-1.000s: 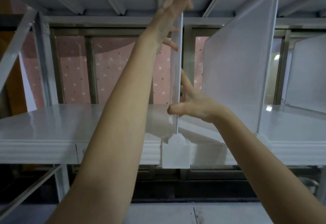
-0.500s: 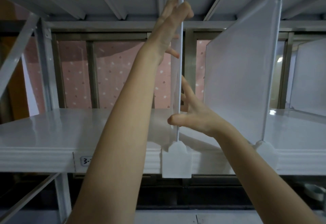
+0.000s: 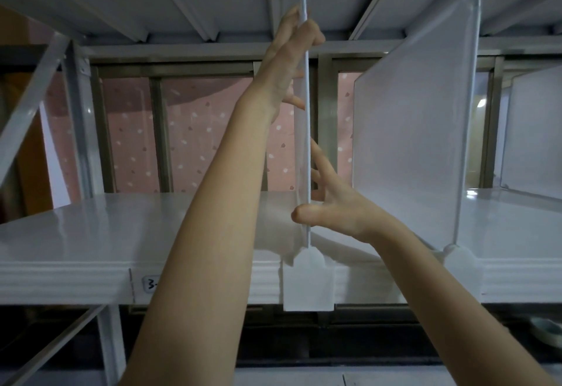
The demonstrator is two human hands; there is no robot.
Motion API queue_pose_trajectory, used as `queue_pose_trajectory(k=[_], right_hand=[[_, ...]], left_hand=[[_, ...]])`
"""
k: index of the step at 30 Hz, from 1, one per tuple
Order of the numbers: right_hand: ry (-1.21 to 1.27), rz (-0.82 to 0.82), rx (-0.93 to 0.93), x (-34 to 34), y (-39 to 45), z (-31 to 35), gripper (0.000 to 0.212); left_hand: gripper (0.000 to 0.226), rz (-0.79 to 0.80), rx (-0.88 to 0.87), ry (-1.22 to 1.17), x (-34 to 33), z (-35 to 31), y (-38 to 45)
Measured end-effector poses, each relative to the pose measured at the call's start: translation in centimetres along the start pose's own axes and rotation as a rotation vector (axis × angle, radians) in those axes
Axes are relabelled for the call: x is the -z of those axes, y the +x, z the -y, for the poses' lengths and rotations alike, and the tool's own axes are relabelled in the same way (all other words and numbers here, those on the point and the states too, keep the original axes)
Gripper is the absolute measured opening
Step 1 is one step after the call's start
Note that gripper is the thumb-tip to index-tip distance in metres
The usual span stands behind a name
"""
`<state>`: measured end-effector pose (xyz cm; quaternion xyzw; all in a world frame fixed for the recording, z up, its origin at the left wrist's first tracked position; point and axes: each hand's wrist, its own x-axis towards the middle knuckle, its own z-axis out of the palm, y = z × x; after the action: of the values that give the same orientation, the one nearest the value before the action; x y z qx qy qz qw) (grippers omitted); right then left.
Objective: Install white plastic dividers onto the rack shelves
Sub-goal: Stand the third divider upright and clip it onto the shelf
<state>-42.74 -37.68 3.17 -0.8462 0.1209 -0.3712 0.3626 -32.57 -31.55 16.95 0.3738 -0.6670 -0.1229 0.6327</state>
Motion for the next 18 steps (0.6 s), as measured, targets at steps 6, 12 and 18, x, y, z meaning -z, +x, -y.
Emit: queue_pose_trajectory(k=[6,12,18], right_hand=[[-0.022,-0.009,-0.029,-0.1,-0.3,0.2,0.115],[-0.033,-0.014,-0.114,0.0,-0.7,0.4,0.11],[-0.042,-0.01,-0.189,-0.1,-0.9,0.9,0.113]], left_hand=[[0.029,-0.002,0.022,-0.006,0.2,0.1,0.4],[0.063,0.045,0.063,0.056,0.5,-0.4,0.5],[0.067,0.038,0.098,0.015,0.5,-0.8,-0.7]])
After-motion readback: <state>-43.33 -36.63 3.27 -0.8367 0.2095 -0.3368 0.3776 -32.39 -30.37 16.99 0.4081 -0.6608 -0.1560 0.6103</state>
